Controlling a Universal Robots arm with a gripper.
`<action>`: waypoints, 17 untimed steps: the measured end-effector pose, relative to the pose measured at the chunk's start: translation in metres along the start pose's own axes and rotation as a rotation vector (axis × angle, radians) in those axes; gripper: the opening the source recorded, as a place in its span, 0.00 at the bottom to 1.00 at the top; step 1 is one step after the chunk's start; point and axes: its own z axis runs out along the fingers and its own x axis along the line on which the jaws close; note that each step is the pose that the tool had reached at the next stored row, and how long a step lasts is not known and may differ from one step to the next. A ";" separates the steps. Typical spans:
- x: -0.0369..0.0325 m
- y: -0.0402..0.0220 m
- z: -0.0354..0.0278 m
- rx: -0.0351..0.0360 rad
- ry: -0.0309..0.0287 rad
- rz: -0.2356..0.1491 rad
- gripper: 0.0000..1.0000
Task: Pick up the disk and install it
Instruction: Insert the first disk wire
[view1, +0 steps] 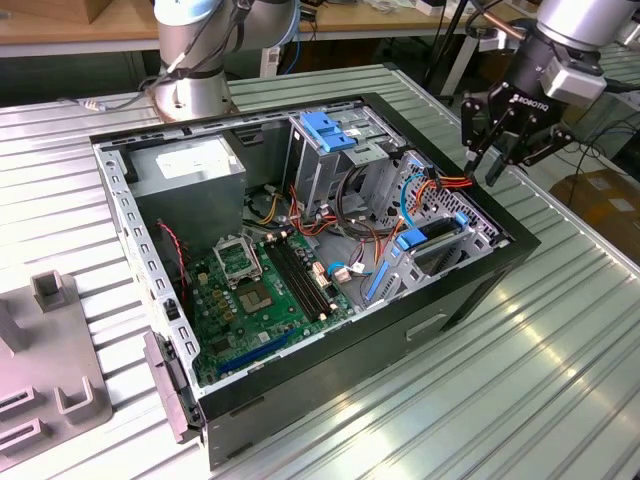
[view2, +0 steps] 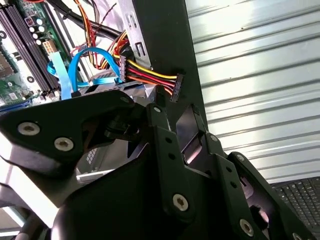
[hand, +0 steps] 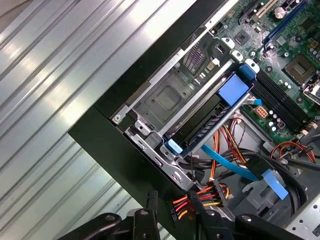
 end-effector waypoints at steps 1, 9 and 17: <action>-0.0001 -0.0002 0.0005 0.0015 0.0015 -0.014 0.37; -0.0098 -0.0102 0.0066 0.0050 0.0093 -0.105 0.37; -0.0149 -0.0157 0.0078 0.0024 0.0126 -0.113 0.37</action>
